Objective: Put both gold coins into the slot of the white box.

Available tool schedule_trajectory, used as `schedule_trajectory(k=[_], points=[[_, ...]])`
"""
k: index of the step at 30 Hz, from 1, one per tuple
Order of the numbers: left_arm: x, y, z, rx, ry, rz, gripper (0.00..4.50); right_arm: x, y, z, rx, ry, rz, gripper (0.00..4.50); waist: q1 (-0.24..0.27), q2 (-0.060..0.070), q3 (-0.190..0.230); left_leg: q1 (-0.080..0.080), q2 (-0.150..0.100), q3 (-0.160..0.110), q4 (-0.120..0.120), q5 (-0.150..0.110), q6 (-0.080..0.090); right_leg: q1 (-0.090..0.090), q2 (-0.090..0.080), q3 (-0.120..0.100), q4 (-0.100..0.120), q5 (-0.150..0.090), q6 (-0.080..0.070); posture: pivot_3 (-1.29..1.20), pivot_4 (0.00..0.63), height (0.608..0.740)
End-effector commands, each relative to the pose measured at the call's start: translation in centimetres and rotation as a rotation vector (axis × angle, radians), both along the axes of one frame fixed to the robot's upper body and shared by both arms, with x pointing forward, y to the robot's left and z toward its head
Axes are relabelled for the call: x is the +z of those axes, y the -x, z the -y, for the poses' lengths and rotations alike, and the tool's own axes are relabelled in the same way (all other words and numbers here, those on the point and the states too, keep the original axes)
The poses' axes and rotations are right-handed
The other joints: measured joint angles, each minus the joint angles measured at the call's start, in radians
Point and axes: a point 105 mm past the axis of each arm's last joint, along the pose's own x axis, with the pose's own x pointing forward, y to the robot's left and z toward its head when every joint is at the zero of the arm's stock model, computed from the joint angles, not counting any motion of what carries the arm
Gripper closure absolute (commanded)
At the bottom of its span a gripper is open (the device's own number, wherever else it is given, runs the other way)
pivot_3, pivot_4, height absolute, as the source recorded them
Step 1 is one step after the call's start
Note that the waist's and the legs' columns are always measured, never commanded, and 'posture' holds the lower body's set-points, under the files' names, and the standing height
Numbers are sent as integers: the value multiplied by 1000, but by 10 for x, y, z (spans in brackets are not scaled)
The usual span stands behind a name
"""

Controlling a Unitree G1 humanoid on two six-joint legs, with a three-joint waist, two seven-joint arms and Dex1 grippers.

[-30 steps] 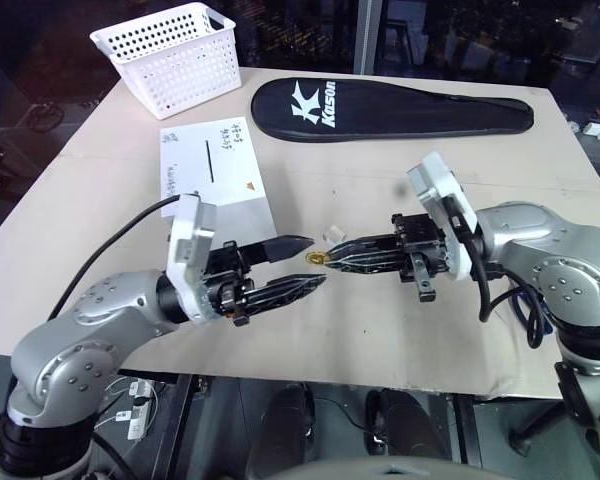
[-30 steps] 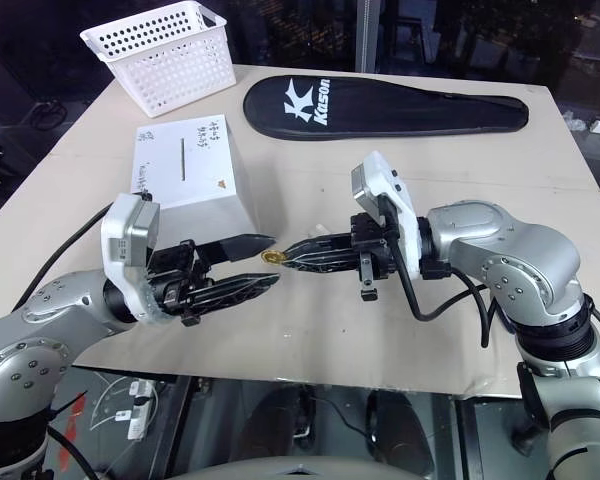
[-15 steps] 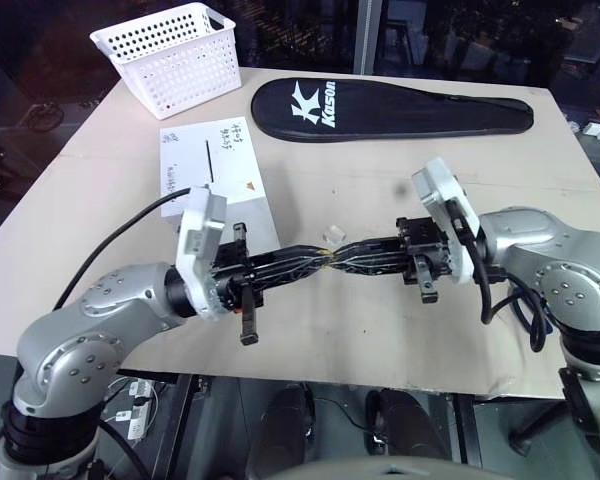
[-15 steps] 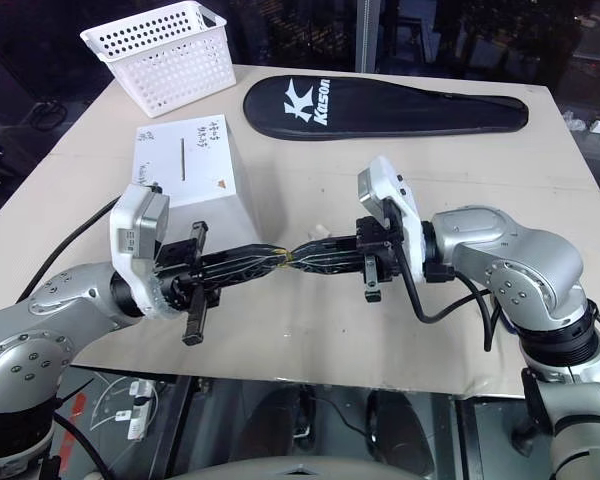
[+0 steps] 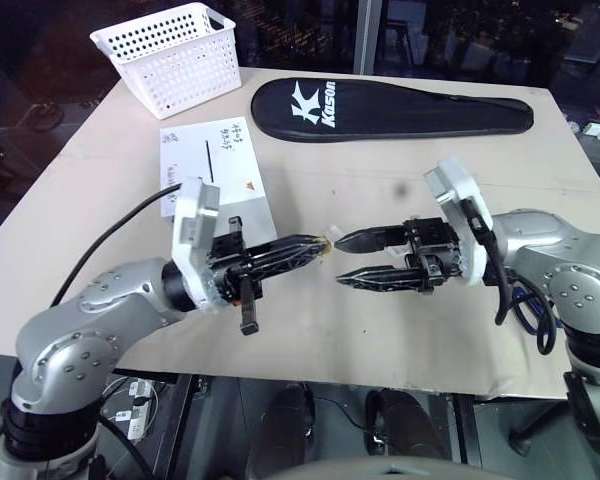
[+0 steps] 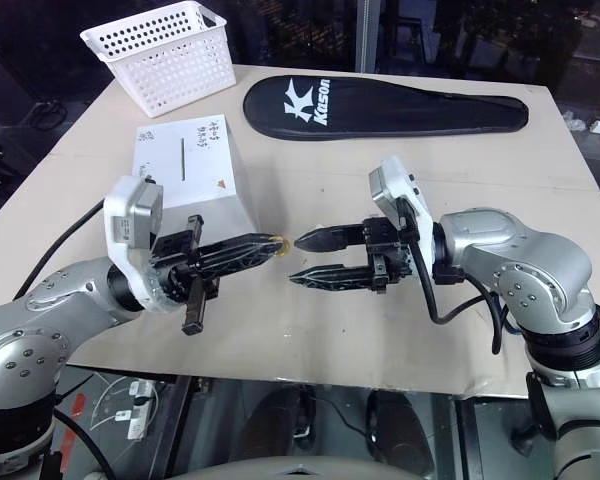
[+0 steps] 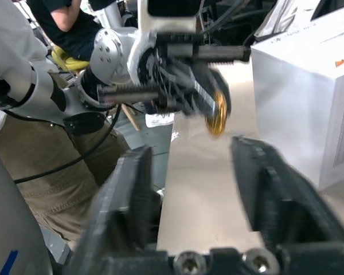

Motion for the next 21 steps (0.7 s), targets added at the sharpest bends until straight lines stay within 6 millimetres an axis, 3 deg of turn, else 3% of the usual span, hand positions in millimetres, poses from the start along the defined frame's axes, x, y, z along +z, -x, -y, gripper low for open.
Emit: schedule_trajectory(k=[1,3,6,9,12,21], points=[[18,-7,-9,140,46,78,4500,15,-6,13,-92,-20,148,354,1,0,0,0,0,0,0,0,0,0,0,0,0,0,0,0,150,740],[27,-16,-14,257,64,120,4500,18,-9,19,-130,-20,192,354,2,0,0,0,0,0,0,0,0,0,0,0,0,0,0,0,150,740],[52,-51,-37,727,-7,294,4500,46,-17,38,-235,-70,410,354,16,-1,0,-1,-1,-1,1,0,0,1,1,0,0,0,0,0,150,740],[71,-71,-59,1125,-93,403,4500,64,-22,51,-277,-114,452,354,24,-1,0,0,-1,-1,2,0,0,2,3,1,0,0,1,0,150,740],[71,-86,-67,1365,-156,338,4500,80,-28,67,-331,-123,507,354,27,-1,0,0,-1,-1,3,0,0,3,3,0,0,1,2,0,150,740],[52,-104,-68,1544,-291,106,4500,88,-41,89,-376,-67,539,354,22,-2,0,0,-1,-1,2,2,-4,2,3,0,0,1,2,0,150,740]])
